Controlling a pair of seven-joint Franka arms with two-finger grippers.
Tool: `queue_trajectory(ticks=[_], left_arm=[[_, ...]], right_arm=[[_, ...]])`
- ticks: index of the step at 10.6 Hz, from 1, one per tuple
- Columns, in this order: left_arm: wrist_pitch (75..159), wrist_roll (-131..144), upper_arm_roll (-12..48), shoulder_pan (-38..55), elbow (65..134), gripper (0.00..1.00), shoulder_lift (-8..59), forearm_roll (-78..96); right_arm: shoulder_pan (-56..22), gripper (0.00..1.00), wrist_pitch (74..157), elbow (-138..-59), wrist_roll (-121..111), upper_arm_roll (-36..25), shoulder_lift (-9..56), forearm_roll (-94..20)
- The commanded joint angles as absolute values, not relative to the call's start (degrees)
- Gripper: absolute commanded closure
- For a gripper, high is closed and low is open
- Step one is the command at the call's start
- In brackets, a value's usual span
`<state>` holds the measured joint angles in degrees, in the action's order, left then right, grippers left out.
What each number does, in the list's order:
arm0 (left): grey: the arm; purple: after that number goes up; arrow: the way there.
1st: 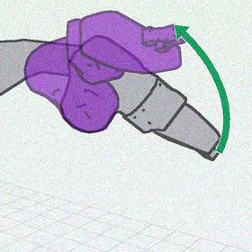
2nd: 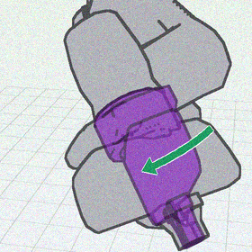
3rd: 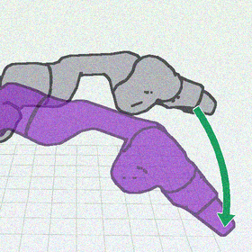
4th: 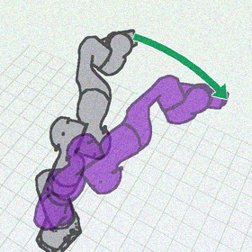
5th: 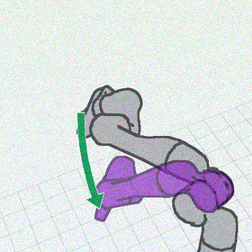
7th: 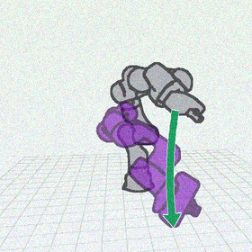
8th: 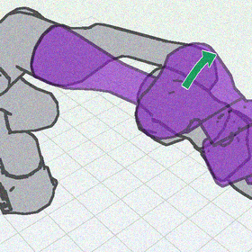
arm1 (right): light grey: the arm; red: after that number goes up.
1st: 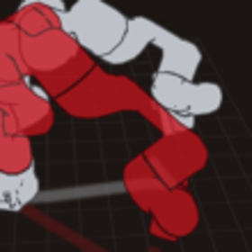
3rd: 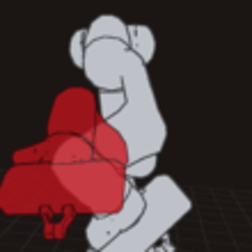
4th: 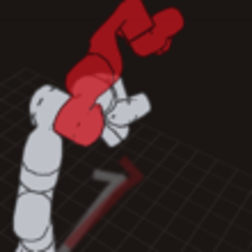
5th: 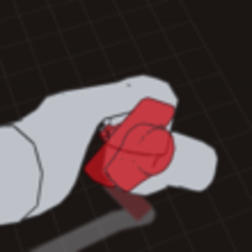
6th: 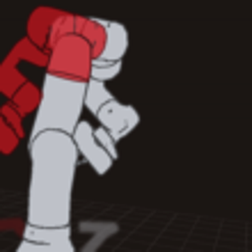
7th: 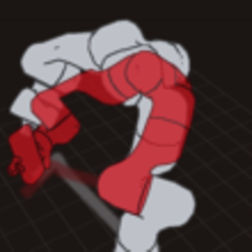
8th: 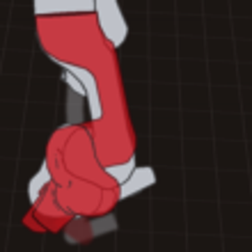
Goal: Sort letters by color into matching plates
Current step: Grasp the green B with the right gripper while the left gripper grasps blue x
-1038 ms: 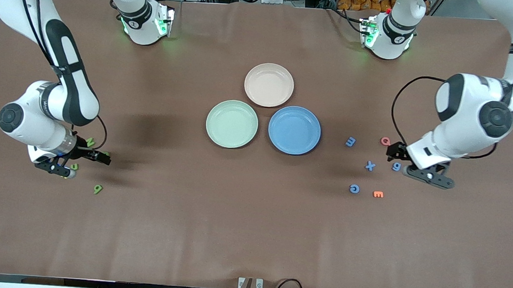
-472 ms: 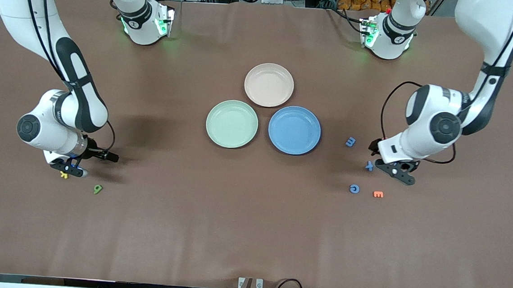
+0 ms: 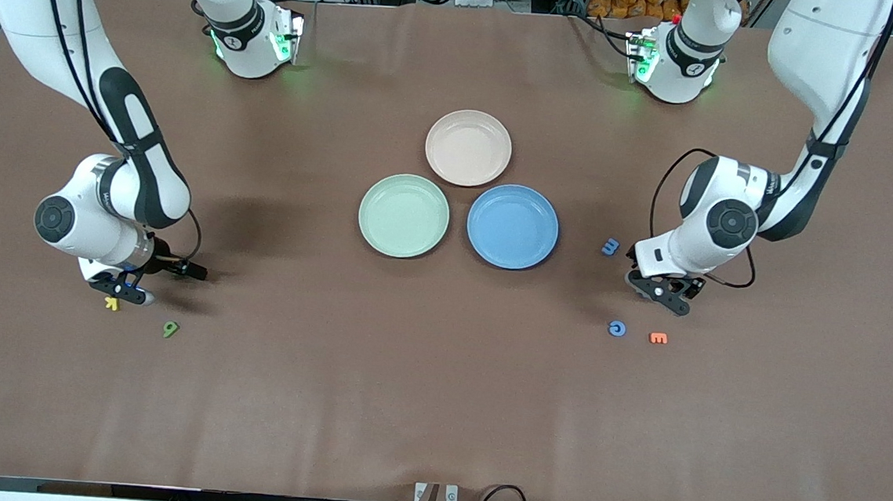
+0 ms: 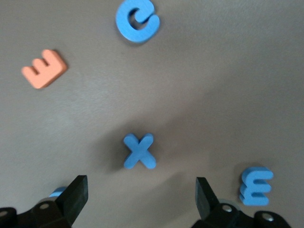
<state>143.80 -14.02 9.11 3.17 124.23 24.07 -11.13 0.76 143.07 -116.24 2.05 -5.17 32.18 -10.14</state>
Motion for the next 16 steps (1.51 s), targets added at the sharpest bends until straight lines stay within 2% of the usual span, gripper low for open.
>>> queue_trajectory(ticks=[1, 11, 12, 13, 14, 15, 16], left_arm=[[146.16, -14.41, 9.14, 2.90, 123.66, 0.00, 26.72, -13.88], [146.25, -14.77, 9.23, 2.11, 120.41, 0.00, 29.44, -14.24], [146.25, -14.42, 9.23, 2.02, 120.41, 0.12, 29.44, -13.89], [146.25, -13.81, 9.23, 1.85, 120.41, 0.36, 29.44, -13.28], [146.25, -12.06, 9.23, 1.93, 120.58, 0.88, 29.44, -13.18], [146.25, -11.08, 9.23, 1.93, 120.50, 1.00, 29.27, -13.18], [146.25, -10.90, 9.23, 1.93, 120.50, 1.00, 29.27, -13.18]], right_arm=[[1.76, 0.00, 143.70, -117.95, 1.49, -4.92, 31.29, -10.11], [2.02, 0.00, 143.70, -119.62, 1.41, -5.01, 28.92, -9.93], [2.02, 0.03, 143.70, -119.79, 1.41, -5.01, 28.57, -9.93], [2.02, 0.07, 143.70, -119.79, 1.41, -5.01, 28.56, -9.93], [2.02, 0.15, 143.70, -119.79, 1.41, -5.01, 28.65, -9.50], [2.02, 0.25, 143.79, -119.79, 1.41, -5.01, 28.83, -8.88], [1.93, 0.34, 143.79, -119.79, 1.41, -5.01, 28.92, -8.79]])
